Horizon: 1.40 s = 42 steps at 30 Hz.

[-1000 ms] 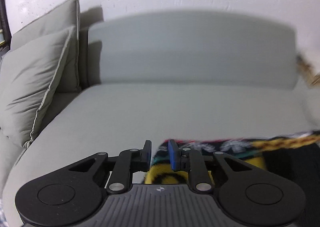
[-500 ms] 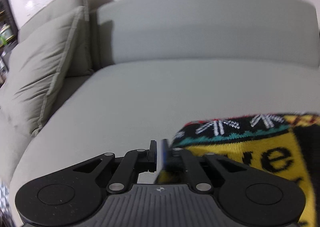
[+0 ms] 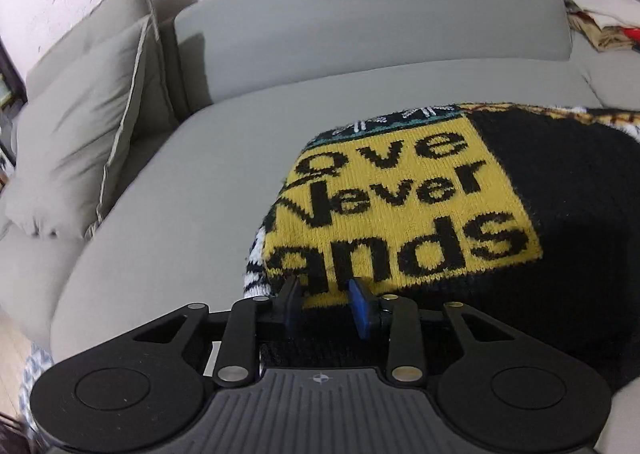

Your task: Fold clothes

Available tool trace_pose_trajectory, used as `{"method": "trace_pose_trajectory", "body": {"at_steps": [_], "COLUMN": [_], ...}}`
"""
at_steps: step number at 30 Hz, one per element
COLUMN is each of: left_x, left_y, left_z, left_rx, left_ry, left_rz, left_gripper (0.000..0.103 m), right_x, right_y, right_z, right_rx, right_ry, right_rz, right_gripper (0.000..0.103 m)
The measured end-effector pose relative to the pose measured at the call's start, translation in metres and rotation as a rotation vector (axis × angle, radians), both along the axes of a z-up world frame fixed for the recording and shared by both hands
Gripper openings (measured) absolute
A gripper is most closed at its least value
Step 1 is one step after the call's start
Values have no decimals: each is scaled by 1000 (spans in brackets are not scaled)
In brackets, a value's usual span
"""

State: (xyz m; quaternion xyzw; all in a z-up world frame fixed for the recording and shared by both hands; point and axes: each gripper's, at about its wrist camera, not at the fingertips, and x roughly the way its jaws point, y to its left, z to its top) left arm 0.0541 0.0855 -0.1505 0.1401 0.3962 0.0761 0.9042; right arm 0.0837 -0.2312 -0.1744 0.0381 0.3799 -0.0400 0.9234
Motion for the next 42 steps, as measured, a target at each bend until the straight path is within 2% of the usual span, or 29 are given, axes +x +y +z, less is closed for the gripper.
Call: {"method": "trace_pose_trajectory", "body": {"at_steps": [1, 3, 6, 8, 11, 13, 18, 21, 22, 25, 28, 29, 31, 33, 35, 40, 42], "left_x": [0, -10, -30, -44, -50, -40, -7, 15, 23, 30, 25, 21, 9, -7, -22, -39, -39], "left_y": [-5, -8, -4, -9, -29, -50, -98, -112, -113, -113, -113, -111, -106, -95, -79, -46, -44], "left_z": [-2, -1, 20, 31, 41, 39, 29, 6, -7, -10, -10, -10, -1, 10, 21, 25, 26], "left_rx": [32, 36, -71, -147, -246, -253, -253, -253, -244, -257, -261, -261, -252, -257, -275, -407, -400], "left_ry": [-2, -39, -116, -181, -233, -219, -161, -48, 11, 47, 15, -4, -39, -68, -85, -79, -85], "left_rz": [-17, -38, -56, -110, -236, -311, -477, -506, -489, -480, -478, -473, -455, -425, -377, -259, -246], "left_gripper": [31, 28, 31, 32, 33, 33, 27, 22, 23, 23, 24, 24, 32, 44, 45, 50, 51], "right_x": [1, 2, -15, -27, -33, -26, -5, 6, 8, 7, 0, -5, -21, -41, -60, -89, -94], "right_y": [2, 1, -16, -20, 0, 13, 29, 34, 35, 30, 18, 12, -1, -18, -38, -64, -66], "right_z": [-4, -1, 9, 18, 28, 29, 22, 9, 6, 4, 6, 9, 20, 32, 35, 11, -5], "right_rx": [-8, 0, 132, 213, 186, 206, 267, 236, 222, 244, 323, 351, 401, 467, 581, 905, 1044], "right_ry": [11, 16, -30, -87, -172, -175, -123, -56, -44, -27, -42, -59, -121, -182, -184, -50, -11], "right_rz": [-1, 5, -16, -9, 90, 149, 149, 156, 167, 192, 192, 183, 149, 97, 24, -209, -302], "right_gripper": [8, 8, 10, 12, 12, 12, 12, 12, 12, 12, 15, 24, 41, 57, 60, 64, 64]}}
